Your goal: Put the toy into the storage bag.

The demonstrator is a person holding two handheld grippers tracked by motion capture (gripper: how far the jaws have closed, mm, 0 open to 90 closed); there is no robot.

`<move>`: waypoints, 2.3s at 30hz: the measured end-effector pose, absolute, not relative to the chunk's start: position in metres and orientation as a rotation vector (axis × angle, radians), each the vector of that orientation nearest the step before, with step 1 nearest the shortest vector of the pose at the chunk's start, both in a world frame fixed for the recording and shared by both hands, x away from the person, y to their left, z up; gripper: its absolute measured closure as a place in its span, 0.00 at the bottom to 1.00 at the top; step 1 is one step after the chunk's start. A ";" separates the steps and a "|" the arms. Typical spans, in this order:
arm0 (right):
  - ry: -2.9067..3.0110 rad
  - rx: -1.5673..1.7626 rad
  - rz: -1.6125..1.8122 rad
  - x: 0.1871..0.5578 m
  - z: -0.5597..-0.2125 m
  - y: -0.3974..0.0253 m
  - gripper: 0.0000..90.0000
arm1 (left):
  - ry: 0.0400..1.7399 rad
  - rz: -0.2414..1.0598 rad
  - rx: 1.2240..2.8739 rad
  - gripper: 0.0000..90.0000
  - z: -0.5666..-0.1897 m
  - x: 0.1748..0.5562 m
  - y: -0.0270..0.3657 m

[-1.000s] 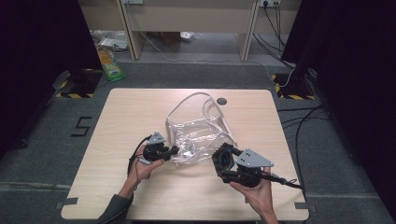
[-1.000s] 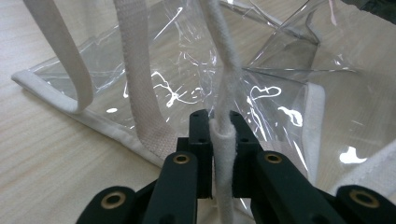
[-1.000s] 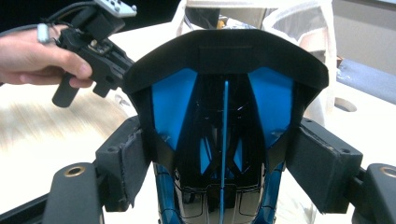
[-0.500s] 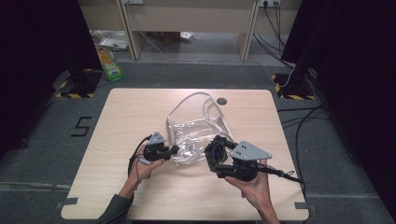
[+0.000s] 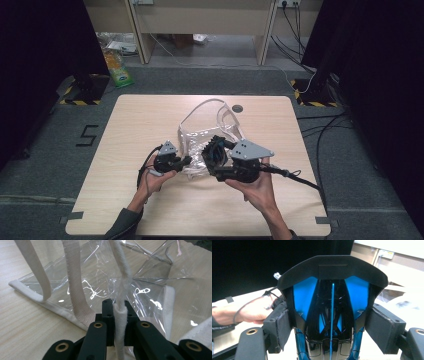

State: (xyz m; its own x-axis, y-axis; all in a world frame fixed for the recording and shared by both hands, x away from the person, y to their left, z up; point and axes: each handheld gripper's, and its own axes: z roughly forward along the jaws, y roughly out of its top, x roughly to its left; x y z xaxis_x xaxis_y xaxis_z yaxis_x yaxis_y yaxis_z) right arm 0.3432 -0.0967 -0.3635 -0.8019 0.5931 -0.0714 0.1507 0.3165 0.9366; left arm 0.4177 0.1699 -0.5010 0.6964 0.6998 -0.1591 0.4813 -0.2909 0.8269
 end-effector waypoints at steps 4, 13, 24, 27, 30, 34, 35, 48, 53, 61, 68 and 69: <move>2.201 0.663 1.496 0.349 -0.364 -0.091 0.29 | 0.894 0.304 1.956 0.93 -0.501 0.419 0.170; 2.201 0.637 1.514 0.362 -0.351 -0.071 0.29 | 0.894 0.309 1.952 0.93 -0.501 0.419 0.170; 2.194 0.732 1.481 0.399 -0.359 -0.059 0.29 | 0.909 0.293 1.952 0.93 -0.502 0.419 0.169; 2.204 0.723 1.453 0.405 -0.360 -0.051 0.29 | 0.908 0.294 1.952 0.93 -0.502 0.419 0.169; 2.220 0.738 1.452 0.412 -0.365 -0.042 0.29 | 0.890 0.312 1.950 0.93 -0.502 0.420 0.169; 2.250 0.743 1.391 0.420 -0.378 -0.037 0.29 | 0.886 0.316 1.953 0.93 -0.501 0.419 0.170; 2.258 0.738 1.375 0.422 -0.380 -0.036 0.29 | 0.886 0.315 1.955 0.93 -0.501 0.419 0.170; 2.379 0.730 1.173 0.446 -0.404 -0.023 0.29 | 0.888 0.313 1.962 0.93 -0.500 0.418 0.168; 2.390 0.686 1.075 0.449 -0.406 -0.018 0.29 | 0.881 0.328 1.966 0.94 -0.498 0.417 0.167; 2.412 0.648 1.002 0.451 -0.411 -0.009 0.29 | 0.884 0.327 1.964 0.93 -0.499 0.417 0.168; 2.436 0.676 1.002 0.456 -0.412 -0.009 0.29 | 0.887 0.334 1.956 0.93 -0.499 0.416 0.168; 2.438 0.673 1.002 0.456 -0.411 -0.010 0.29 | 0.887 0.333 1.954 0.93 -0.499 0.416 0.168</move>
